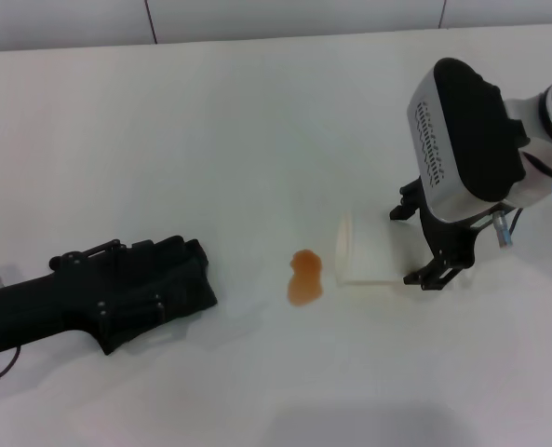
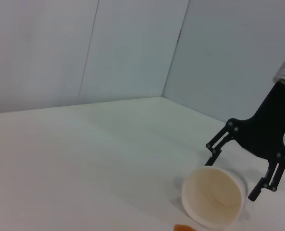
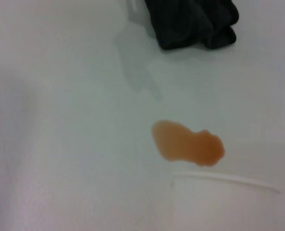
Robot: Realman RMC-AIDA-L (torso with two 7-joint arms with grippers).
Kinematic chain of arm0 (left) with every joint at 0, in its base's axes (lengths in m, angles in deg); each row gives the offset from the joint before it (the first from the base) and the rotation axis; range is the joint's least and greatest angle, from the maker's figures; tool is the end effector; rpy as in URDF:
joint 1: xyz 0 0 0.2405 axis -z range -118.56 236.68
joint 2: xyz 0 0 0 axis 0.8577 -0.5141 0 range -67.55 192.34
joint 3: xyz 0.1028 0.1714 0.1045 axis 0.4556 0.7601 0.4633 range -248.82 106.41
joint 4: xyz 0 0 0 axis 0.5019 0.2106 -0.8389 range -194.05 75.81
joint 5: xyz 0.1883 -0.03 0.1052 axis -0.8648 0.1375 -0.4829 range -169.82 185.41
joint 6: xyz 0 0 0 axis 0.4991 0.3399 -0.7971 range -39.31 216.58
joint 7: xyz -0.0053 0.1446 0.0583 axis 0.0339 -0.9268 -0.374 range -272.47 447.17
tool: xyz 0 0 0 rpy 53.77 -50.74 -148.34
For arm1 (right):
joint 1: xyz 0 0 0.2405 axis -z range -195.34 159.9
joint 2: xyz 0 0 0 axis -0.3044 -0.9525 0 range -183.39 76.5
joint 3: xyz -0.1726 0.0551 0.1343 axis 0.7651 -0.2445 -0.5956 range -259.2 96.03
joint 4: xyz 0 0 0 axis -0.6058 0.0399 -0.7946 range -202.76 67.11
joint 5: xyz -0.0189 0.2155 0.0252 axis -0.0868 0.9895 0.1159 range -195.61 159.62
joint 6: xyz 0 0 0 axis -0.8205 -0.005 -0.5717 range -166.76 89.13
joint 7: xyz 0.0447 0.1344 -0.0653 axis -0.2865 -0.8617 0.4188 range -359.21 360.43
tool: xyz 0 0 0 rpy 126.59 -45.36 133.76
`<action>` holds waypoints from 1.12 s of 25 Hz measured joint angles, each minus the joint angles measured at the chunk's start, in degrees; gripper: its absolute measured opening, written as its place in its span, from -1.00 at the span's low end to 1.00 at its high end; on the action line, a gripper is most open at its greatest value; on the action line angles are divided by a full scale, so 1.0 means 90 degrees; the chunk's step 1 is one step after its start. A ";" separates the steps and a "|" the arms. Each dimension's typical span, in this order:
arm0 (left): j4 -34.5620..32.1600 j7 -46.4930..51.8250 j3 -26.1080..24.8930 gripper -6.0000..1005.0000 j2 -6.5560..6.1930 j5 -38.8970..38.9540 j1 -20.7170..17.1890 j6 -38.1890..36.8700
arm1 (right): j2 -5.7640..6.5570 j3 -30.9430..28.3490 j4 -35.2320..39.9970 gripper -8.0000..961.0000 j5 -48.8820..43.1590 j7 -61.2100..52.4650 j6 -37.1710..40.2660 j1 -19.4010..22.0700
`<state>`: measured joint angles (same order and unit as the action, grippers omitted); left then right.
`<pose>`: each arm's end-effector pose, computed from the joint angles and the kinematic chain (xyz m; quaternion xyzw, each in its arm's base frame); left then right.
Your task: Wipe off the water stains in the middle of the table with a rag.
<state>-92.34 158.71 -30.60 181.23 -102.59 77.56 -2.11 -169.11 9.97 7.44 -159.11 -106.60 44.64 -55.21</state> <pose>-0.2935 0.2652 -0.0047 -0.9159 -0.2663 -0.2604 0.1495 0.1340 0.3478 -0.0260 -0.9693 -0.0927 -0.2158 0.0725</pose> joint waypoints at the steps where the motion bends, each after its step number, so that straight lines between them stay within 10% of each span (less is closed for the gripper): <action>1: 0.0000 0.0000 0.0000 0.71 0.0000 0.0000 0.0005 0.0002 | -0.0004 0.0003 -0.0039 0.73 0.0000 -0.0020 -0.0022 -0.0001; 28: 0.0000 0.0000 0.0000 0.71 0.0000 0.0000 0.0027 0.0002 | -0.0019 0.0076 -0.0271 0.73 -0.0007 -0.0981 -0.0146 -0.0036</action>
<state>-92.34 158.71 -30.60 181.22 -102.59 77.81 -2.09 -169.29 10.66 5.00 -159.18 -115.43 43.33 -55.53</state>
